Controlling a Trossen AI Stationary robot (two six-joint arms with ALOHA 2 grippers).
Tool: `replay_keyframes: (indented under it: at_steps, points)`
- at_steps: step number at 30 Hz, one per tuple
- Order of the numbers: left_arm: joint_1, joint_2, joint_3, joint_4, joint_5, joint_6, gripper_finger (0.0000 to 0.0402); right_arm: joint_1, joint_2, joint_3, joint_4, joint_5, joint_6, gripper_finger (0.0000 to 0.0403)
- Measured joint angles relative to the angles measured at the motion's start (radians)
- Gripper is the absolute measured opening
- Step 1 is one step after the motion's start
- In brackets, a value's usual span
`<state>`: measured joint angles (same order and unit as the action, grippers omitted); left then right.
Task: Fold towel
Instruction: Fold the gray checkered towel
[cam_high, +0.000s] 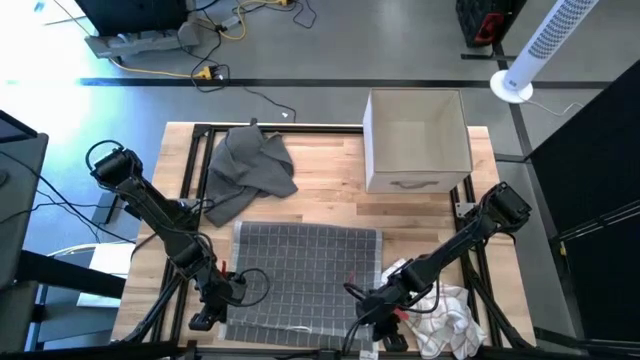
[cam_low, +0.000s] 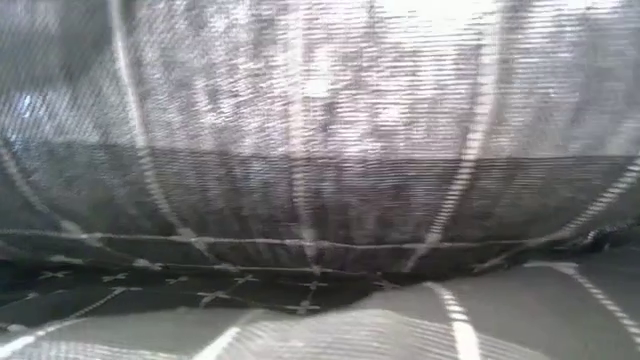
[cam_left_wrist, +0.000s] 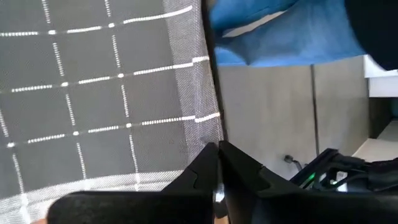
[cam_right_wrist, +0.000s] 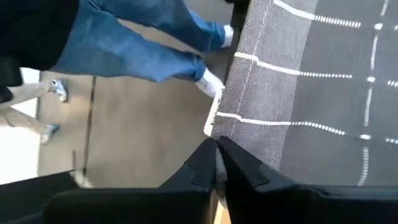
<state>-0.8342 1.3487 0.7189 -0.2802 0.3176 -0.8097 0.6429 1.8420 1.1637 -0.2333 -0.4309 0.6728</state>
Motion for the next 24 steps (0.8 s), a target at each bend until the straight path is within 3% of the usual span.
replay_keyframes:
  at_steps: [8,14,19,24]
  points:
    - [0.000,0.000,0.000,-0.013,0.003,-0.050,0.0089,0.006,0.000,0.000,-0.071,-0.015,0.026,0.0094]
    - [0.034,-0.007,0.000,-0.085,-0.030,-0.072,0.0116,-0.033,-0.032,0.000,-0.151,0.025,0.070,0.0105]
    - [0.072,-0.007,0.000,-0.146,-0.206,-0.079,0.0113,-0.080,-0.103,0.000,-0.238,0.208,0.069,0.0093]
    - [0.107,-0.007,-0.003,-0.245,-0.485,-0.078,0.0089,-0.141,-0.135,0.000,-0.344,0.403,0.049,0.0067]
